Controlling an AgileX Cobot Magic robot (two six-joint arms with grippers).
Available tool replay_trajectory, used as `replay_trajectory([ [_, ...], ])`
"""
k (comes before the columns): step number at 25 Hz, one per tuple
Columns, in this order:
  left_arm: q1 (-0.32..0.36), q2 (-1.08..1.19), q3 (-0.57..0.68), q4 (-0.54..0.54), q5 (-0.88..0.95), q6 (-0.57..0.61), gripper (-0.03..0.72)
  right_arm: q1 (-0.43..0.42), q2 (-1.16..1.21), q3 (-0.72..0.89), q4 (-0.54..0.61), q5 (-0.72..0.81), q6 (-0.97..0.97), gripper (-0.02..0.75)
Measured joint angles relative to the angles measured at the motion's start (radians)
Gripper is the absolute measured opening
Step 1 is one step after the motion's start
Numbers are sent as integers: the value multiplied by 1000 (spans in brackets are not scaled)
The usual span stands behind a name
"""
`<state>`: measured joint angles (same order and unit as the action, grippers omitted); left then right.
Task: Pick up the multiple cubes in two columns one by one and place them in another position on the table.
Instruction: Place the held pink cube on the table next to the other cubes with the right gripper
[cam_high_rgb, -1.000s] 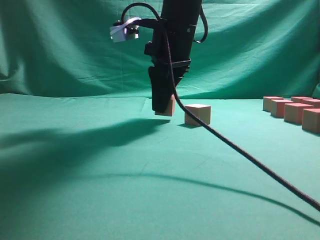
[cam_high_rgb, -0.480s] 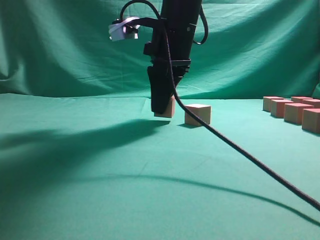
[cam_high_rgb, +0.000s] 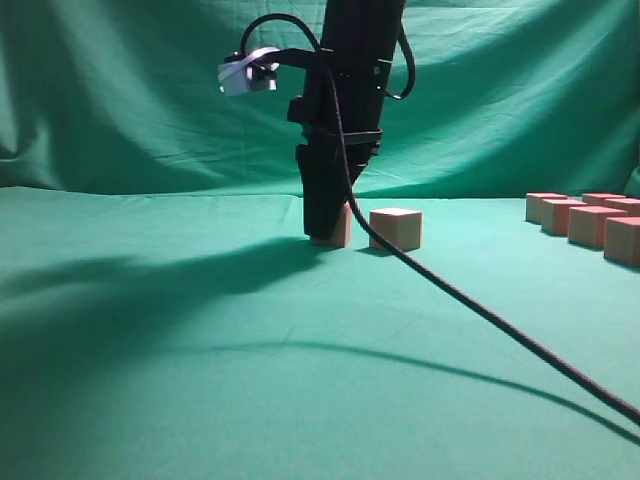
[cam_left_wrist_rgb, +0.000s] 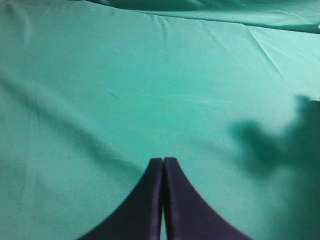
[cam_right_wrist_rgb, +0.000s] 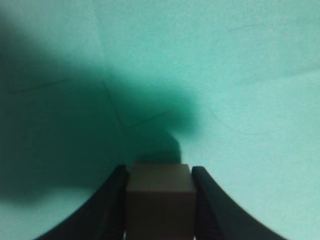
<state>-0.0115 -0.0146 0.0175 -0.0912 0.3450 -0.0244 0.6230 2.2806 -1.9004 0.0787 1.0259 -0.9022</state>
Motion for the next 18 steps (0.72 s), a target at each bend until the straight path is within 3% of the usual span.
replay_trajectory([
  [2, 0, 0, 0, 0, 0, 0, 0, 0, 0, 0, -2, -4, 0, 265],
  [9, 0, 0, 0, 0, 0, 0, 0, 0, 2, 0, -8, -11, 13, 538],
  [14, 0, 0, 0, 0, 0, 0, 0, 0, -38, -8, -8, -3, 74, 538],
  [15, 0, 0, 0, 0, 0, 0, 0, 0, -50, -20, -8, 10, 90, 577],
  [18, 0, 0, 0, 0, 0, 0, 0, 0, -97, -80, -8, 81, 163, 559],
])
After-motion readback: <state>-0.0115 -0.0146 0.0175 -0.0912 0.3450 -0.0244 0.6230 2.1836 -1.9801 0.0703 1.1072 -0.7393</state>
